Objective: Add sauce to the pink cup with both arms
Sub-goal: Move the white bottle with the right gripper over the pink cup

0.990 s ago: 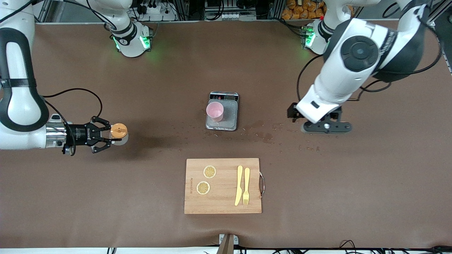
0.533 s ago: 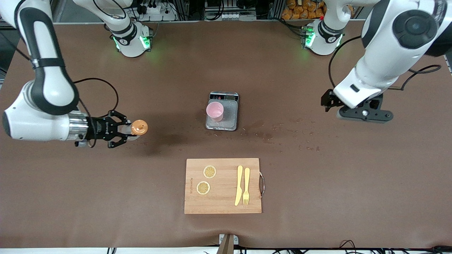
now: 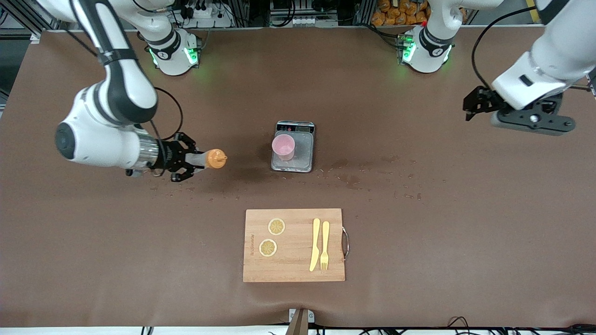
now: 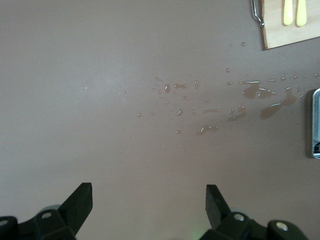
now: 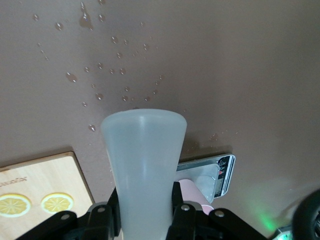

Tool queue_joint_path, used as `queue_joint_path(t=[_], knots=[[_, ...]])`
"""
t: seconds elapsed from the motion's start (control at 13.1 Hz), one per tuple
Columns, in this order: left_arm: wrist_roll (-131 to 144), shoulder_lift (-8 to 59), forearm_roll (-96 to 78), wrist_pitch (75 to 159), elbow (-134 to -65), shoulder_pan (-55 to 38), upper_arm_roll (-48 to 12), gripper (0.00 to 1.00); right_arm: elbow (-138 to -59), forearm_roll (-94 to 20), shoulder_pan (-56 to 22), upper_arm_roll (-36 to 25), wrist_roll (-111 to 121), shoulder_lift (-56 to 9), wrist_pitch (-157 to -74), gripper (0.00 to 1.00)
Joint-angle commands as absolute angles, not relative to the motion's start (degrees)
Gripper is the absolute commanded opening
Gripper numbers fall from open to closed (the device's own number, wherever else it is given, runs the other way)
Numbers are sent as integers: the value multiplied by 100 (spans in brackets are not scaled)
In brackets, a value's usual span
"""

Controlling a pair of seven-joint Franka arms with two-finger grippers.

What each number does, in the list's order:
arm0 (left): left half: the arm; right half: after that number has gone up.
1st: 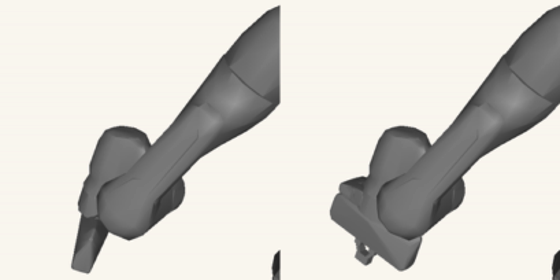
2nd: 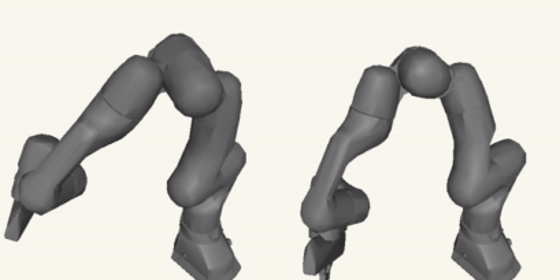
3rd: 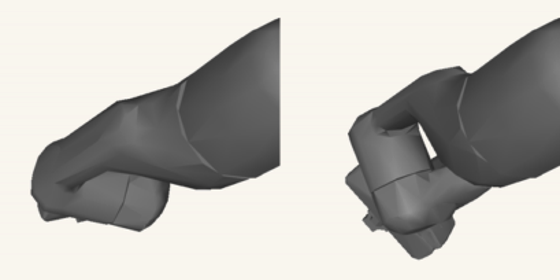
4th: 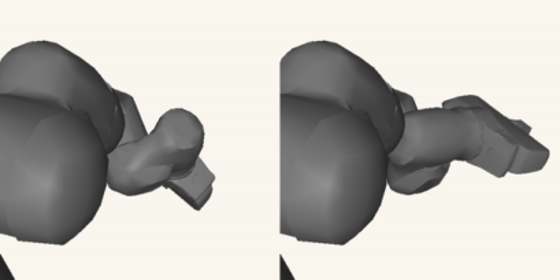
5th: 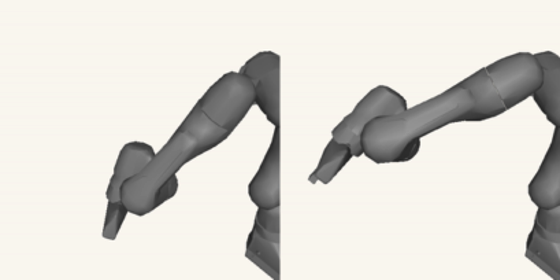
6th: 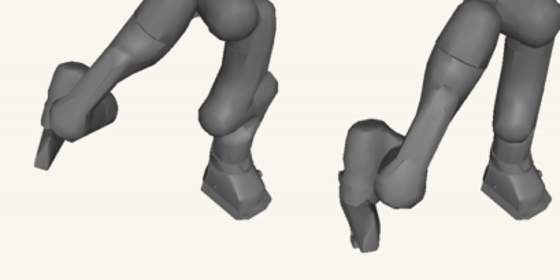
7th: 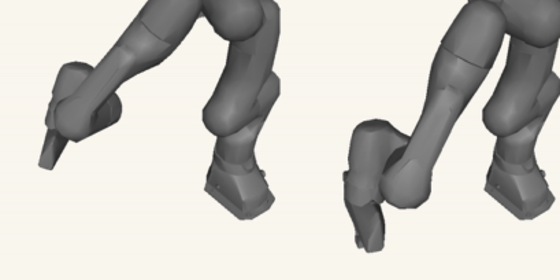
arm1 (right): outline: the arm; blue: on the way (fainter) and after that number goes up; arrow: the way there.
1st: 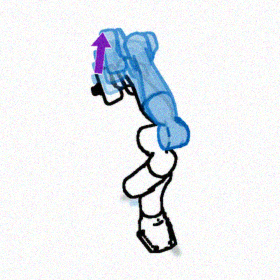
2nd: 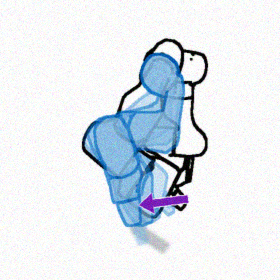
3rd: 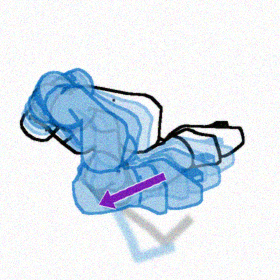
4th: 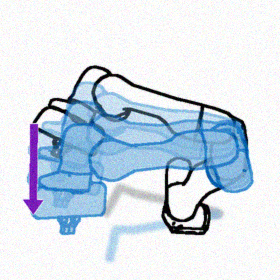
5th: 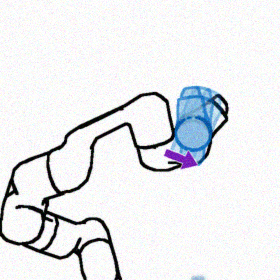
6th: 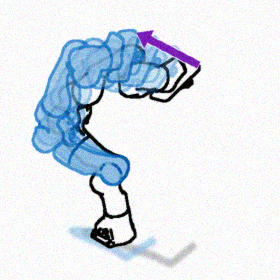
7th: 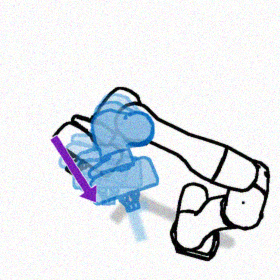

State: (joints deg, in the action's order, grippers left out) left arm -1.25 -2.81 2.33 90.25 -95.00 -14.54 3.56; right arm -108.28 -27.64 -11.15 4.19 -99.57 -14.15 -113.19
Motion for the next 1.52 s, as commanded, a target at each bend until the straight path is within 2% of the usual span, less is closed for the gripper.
queue_joint_path(t=[0.0,0.15,0.53,0.84,1.14,1.45], knots=[[-176,-317,97,8571,-9168,-1241,248,100,-11074,-2462,-1475,360,-10562,-1187,-11496,40],[147,-316,18,8490,-9114,-880,-131,100,-11118,-1998,-1800,369,-11098,-1195,-11601,40],[439,-255,-114,8490,-8930,-853,-114,100,-11109,-793,-2547,378,-12592,-1274,-11514,40],[422,-255,-105,8490,-8921,-844,-88,100,-10961,-195,-2996,378,-13279,-1344,-11058,40],[491,-255,-97,8499,-8921,-861,-53,100,-10118,430,-3304,378,-13807,-1950,-10031,40],[474,-255,-88,8455,-8921,-844,-44,100,-9406,764,-3427,387,-14141,-2469,-9441,40]])
